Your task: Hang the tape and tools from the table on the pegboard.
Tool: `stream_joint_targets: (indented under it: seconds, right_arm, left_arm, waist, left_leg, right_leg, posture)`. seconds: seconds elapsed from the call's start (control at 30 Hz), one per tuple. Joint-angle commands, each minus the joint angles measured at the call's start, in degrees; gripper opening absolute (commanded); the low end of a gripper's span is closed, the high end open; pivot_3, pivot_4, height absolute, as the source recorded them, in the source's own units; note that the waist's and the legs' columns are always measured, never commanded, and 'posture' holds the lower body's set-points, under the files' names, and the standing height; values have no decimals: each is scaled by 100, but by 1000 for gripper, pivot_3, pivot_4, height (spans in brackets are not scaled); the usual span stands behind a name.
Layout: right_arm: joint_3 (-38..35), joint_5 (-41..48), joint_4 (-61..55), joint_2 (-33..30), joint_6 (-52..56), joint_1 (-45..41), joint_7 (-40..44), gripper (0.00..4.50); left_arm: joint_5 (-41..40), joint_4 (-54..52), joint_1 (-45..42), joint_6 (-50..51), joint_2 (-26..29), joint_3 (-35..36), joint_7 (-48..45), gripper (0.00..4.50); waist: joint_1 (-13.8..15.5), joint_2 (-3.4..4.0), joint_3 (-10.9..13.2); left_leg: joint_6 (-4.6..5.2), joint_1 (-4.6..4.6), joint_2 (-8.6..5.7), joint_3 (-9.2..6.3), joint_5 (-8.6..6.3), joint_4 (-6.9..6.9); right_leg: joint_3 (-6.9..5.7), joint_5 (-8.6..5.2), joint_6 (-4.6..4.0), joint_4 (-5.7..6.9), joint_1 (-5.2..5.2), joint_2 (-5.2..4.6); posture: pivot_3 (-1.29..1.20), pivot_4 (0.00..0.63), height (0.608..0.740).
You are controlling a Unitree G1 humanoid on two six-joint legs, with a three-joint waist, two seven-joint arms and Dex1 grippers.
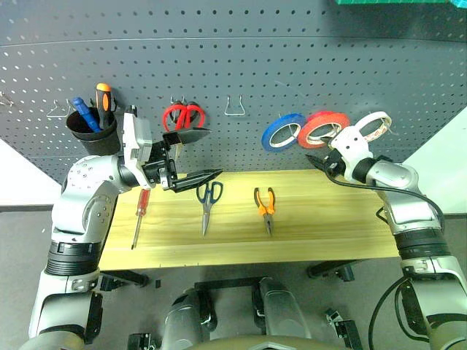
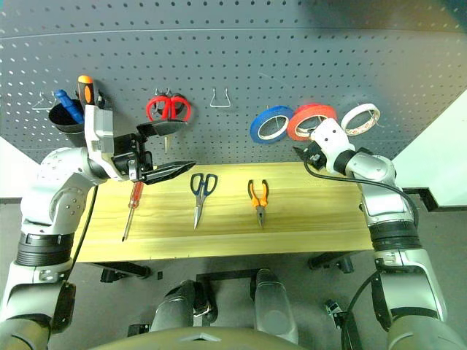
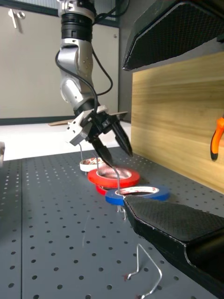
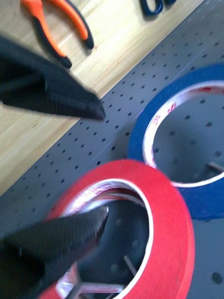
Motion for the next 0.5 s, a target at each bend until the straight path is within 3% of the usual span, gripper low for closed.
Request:
stream_joint_targets:
  seconds: [0.03, 0.13, 0.27, 0.5]
  right_arm:
    - [-227, 468, -903, -477, 849, 218, 627, 4472]
    - [-300, 1021, -1754, -1045, 2180, 611, 1242, 4472]
    - [-457, 1486, -2469, -1460, 3350, 965, 1416, 4472]
    - [-356, 1921, -2572, -1081, 4883, 889, 872, 4472]
  left_arm:
    - [-7, -202, 94, 59, 127, 49, 49, 4500]
    - [39, -307, 218, 247, 264, -10, 84, 4500]
    - [465, -299, 469, 374, 429, -172, 433, 4500]
    - [1064, -421, 824, 690, 434, -575, 1075, 4500]
  waist:
    - [10, 1, 0]
    - [25, 0, -1]
    - [12, 1, -10]
    - [18, -1, -13]
  left_leg:
    - [0, 1, 0, -2, 0, -1]
    - [4, 0, 5, -5, -2, 0]
    - [23, 4, 9, -7, -18, 0]
    - [27, 4, 12, -8, -29, -1]
  right_leg:
    - [0, -1, 0, 1, 0, -1]
    - [0, -2, 1, 1, 0, -8]
    - [-1, -2, -1, 1, 2, -9]
    - [-1, -6, -8, 1, -1, -10]
  posture:
    - [-234, 101, 730]
    - [-232, 104, 730]
    - [-238, 110, 730]
    - [-240, 129, 730]
